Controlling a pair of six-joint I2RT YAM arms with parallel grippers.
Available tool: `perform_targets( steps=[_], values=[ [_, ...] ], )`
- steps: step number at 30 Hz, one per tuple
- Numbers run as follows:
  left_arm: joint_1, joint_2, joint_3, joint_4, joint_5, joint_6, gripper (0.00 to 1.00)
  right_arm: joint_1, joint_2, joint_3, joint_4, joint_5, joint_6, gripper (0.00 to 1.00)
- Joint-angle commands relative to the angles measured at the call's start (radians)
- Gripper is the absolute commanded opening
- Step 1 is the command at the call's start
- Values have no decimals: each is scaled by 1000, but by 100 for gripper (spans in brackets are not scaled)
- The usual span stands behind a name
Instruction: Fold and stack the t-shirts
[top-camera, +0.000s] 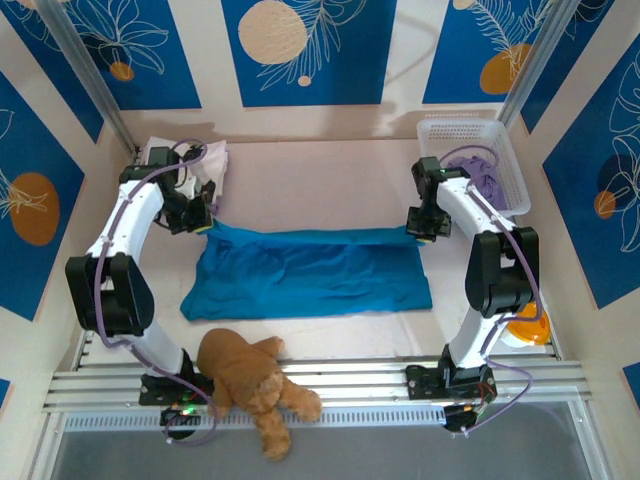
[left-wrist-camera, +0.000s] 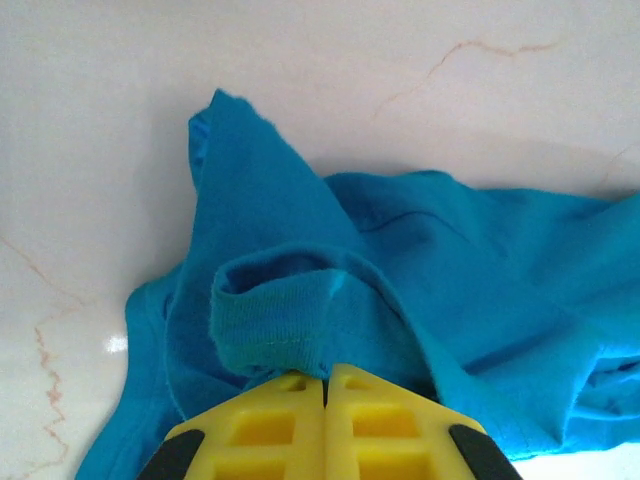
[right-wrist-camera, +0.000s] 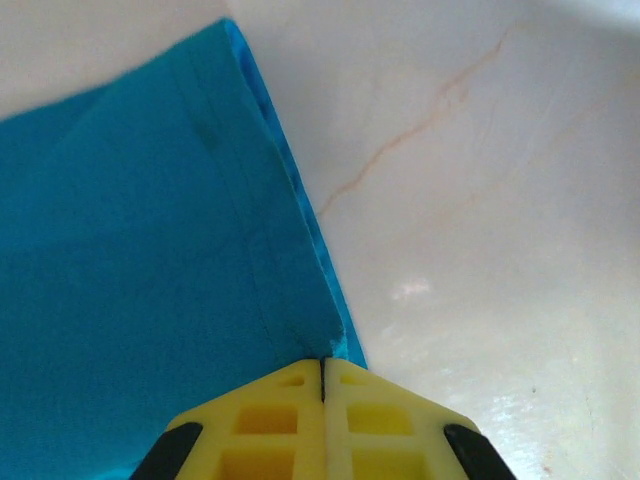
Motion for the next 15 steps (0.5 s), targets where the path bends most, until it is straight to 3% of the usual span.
perform_targets(
  steps=[1, 12, 15],
  values=[
    [15, -38, -49, -64, -26, 20, 0, 1, -53, -43, -23, -28, 35, 0],
    [15, -33, -188, -84, -33, 14, 1, 4, -27, -160, 17, -41, 46, 0],
    [14, -15, -201, -97, -26, 15, 5, 9, -17, -170, 21, -49, 50, 9]
  ],
)
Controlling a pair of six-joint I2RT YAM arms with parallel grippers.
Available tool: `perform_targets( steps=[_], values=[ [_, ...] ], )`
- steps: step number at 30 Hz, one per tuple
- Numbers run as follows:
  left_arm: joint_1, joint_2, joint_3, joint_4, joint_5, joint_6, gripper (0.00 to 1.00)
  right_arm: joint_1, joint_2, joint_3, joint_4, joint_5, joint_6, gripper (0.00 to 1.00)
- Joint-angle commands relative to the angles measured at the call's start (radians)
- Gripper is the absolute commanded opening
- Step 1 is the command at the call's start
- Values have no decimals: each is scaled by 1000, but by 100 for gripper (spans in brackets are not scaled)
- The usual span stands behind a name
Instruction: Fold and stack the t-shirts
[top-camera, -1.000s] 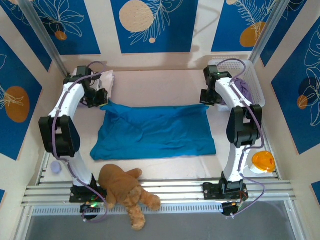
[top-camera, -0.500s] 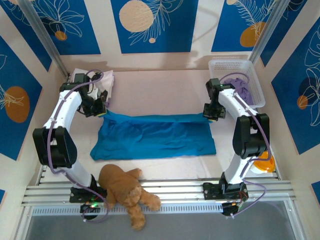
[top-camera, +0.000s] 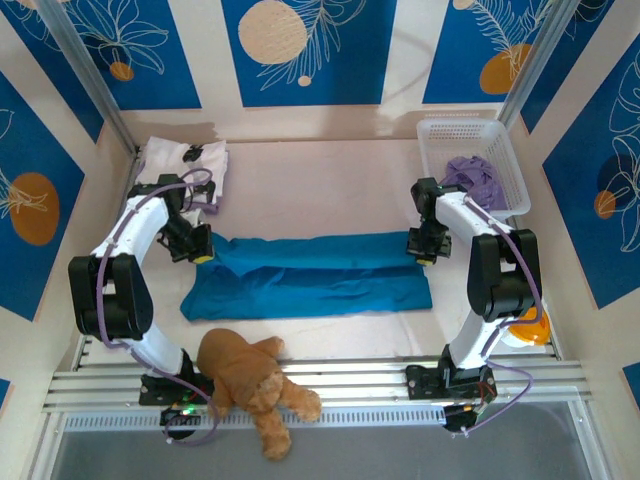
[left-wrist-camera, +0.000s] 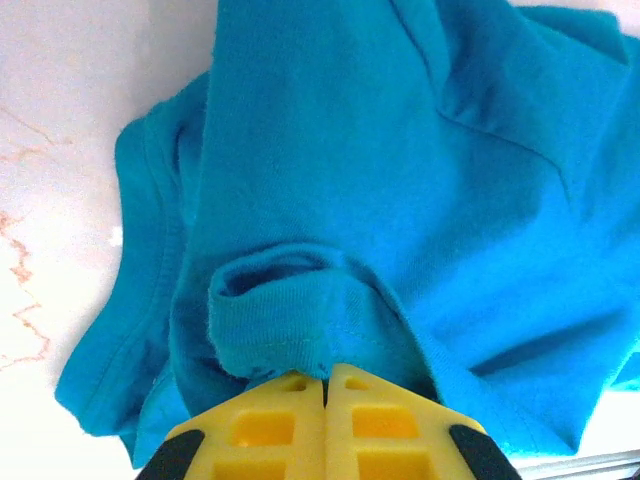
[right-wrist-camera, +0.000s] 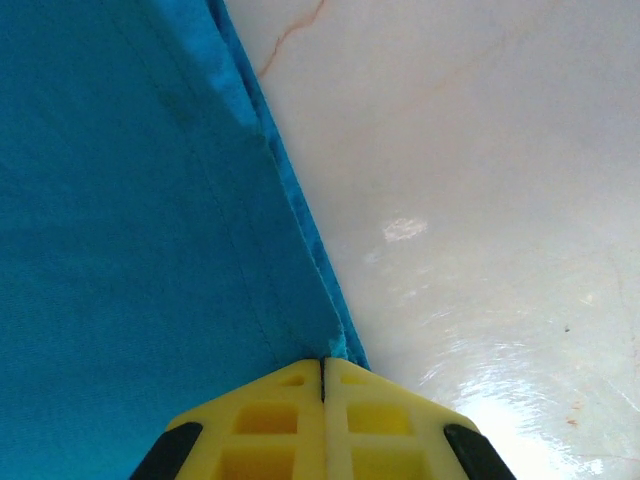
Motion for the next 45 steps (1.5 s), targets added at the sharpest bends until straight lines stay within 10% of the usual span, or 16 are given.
perform_targets(
  steps=[1, 10, 24, 45],
  values=[
    [11, 11, -24, -48, -7, 15, 8, 10, 8, -8, 4, -27, 20, 15],
    [11, -5, -71, -74, -13, 7, 45, 83, -94, 33, -70, -3, 47, 32],
    [36, 29, -12, -61, -30, 27, 51, 501, -85, 104, 242, -220, 255, 34],
    [107, -123, -267, 48, 148, -30, 53, 725, 296, 343, 556, -500, 389, 37]
  ],
)
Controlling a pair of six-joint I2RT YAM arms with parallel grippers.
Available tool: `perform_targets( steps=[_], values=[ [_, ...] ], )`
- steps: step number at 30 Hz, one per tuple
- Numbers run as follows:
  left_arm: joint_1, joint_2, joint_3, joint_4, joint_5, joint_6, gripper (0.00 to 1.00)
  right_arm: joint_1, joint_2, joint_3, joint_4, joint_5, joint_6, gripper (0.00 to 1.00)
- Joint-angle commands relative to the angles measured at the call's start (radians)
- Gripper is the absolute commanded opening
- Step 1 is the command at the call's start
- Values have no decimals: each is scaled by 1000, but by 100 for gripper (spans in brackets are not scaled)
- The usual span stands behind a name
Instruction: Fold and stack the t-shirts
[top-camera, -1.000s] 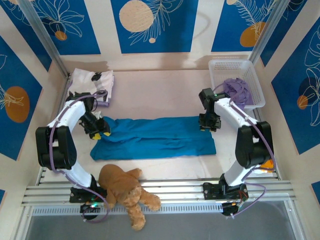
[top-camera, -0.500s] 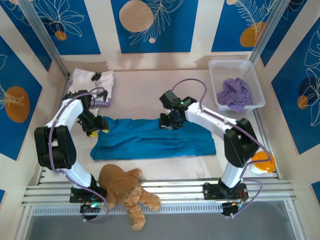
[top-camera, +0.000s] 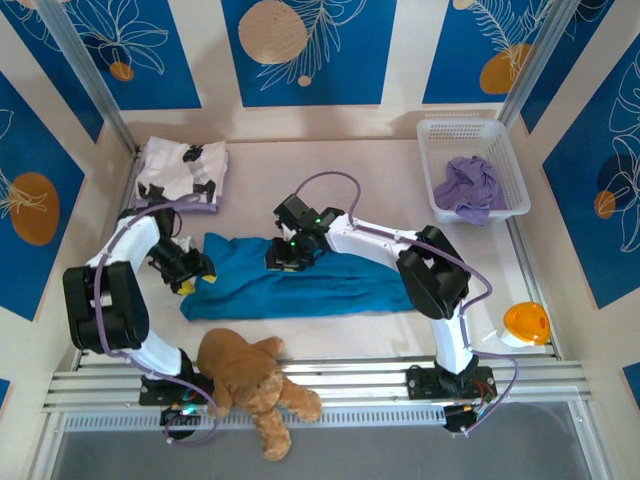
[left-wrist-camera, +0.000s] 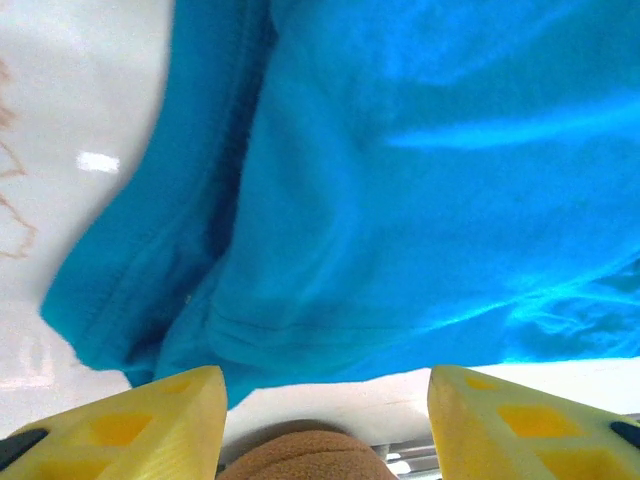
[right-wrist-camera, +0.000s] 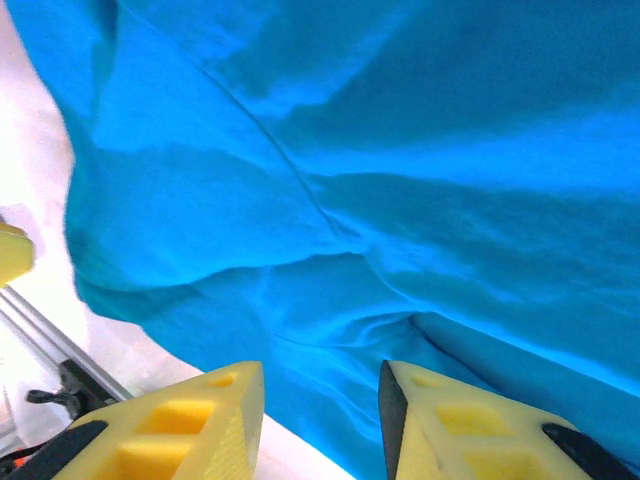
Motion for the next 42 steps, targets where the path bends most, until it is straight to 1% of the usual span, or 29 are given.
perform_targets(
  steps=[1, 5, 10, 15, 23, 30, 39, 42],
  values=[
    [4, -47, -50, 45, 89, -38, 53, 7, 41, 41, 57, -70, 36, 37],
    [-1, -70, -73, 61, 117, -45, 53, 22, 80, 55, 84, -106, 50, 37],
    [-3, -87, -76, 58, 124, -46, 54, 29, 137, 72, 143, -179, 93, 38],
    [-3, -108, -91, 68, 130, -54, 56, 51, 186, 112, 170, -207, 146, 40],
    [-3, -121, -99, 66, 127, -50, 56, 37, 254, 114, 353, -293, 280, 42],
    [-3, -119, -99, 60, 120, -47, 56, 11, 255, 112, 453, -296, 346, 42],
    [-3, -68, -110, 106, 128, -56, 56, -20, 277, 106, 524, -323, 407, 42],
    [-3, -54, -112, 120, 119, -57, 56, -33, 300, 131, 521, -340, 409, 42]
  ],
)
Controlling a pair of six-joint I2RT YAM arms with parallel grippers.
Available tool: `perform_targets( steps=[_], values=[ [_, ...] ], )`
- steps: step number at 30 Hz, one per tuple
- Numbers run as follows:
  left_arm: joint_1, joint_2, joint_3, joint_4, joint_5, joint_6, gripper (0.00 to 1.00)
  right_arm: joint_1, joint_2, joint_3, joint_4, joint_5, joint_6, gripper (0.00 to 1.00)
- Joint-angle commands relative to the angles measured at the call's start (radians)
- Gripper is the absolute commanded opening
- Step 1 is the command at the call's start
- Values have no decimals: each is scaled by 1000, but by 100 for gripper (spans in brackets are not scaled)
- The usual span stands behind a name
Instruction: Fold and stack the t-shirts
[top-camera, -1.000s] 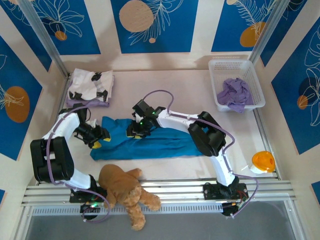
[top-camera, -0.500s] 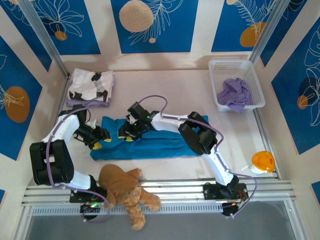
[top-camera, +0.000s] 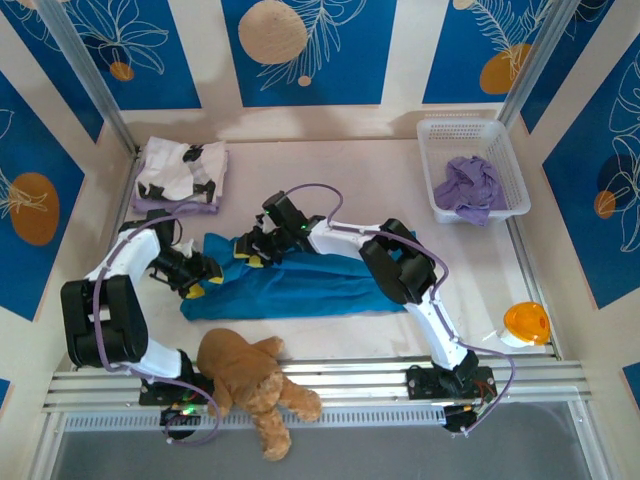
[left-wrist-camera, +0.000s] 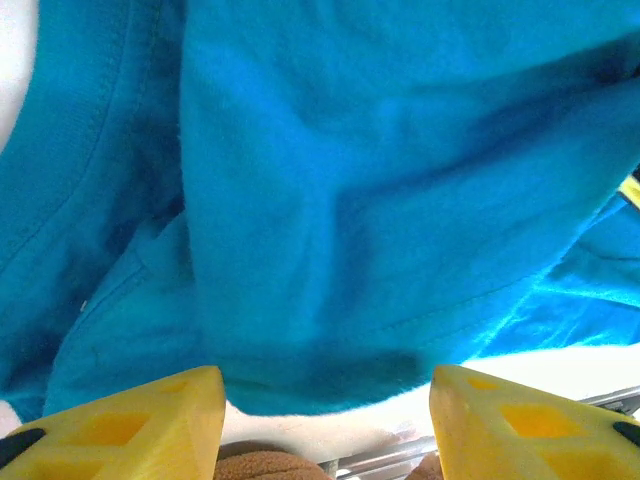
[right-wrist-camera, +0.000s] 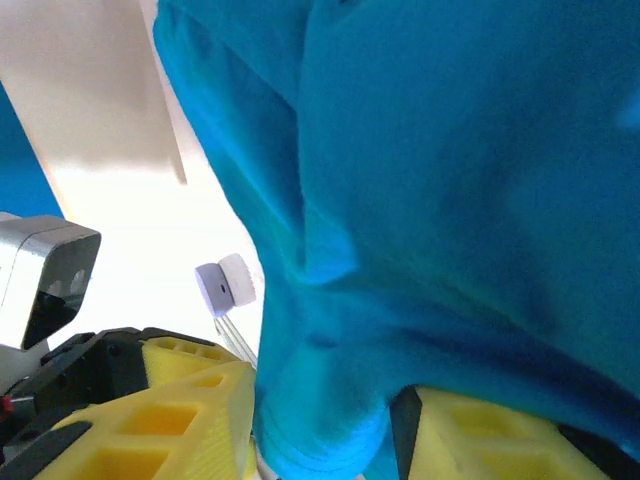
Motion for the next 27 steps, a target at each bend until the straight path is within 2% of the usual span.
perform_targets(
  steps=[1, 5, 10, 15, 16, 17, 19, 22, 27],
  values=[
    [-3, 21, -10, 20, 12, -18, 55, -14, 45, 46, 19, -53, 25, 42],
    [-3, 41, -1, 56, 32, -37, 48, -22, 52, 63, 12, -63, 25, 42],
    [-3, 68, 37, 89, 68, -59, 26, -31, 35, 55, 5, -66, 17, 42],
    [-4, 79, 62, 86, 79, -60, 12, -36, 36, 55, 8, -81, 17, 42],
    [-4, 76, 62, 79, 76, -54, 12, -36, 36, 57, 9, -82, 17, 42],
    [-4, 73, 62, 68, 67, -48, 16, -37, 36, 56, 9, -82, 18, 42],
    [-6, 54, 59, 44, 27, -38, 31, -38, 36, 55, 7, -82, 20, 42],
    [-6, 17, 37, 17, -19, -32, 43, -39, 36, 56, 7, -87, 19, 42],
    [-9, -9, -43, 51, 10, -60, 47, -37, 36, 57, 2, -88, 17, 42]
  ],
)
